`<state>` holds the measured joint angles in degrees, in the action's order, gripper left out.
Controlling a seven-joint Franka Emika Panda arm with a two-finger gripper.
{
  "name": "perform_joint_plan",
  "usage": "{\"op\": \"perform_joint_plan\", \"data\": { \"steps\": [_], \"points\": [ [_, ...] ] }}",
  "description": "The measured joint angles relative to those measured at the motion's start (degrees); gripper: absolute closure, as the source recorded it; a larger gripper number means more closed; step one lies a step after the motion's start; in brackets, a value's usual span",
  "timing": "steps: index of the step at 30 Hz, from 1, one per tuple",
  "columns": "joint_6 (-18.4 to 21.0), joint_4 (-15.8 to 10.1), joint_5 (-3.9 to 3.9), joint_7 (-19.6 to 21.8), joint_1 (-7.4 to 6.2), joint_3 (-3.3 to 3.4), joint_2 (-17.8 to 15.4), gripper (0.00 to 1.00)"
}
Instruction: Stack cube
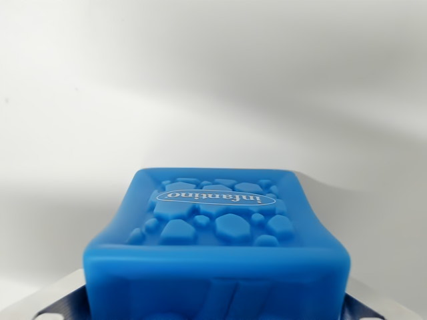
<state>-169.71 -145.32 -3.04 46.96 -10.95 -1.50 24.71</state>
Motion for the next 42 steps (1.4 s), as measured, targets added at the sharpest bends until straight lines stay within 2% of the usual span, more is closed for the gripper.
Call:
{"op": "perform_joint_plan", "data": {
  "steps": [9, 23, 34, 42],
  "points": [
    [0.3, -0.1, 0.00, 0.0, 0.00, 0.00, -0.5, 1.00],
    [2.6, -1.0, 0.04, -0.1, 0.27, -0.29, -3.7, 1.00],
    [5.4, -1.8, 0.28, -0.3, 0.61, -0.74, -7.5, 1.00],
    [8.2, -2.4, 0.92, -0.7, 0.73, -1.02, -11.0, 1.00]
  ]
}}
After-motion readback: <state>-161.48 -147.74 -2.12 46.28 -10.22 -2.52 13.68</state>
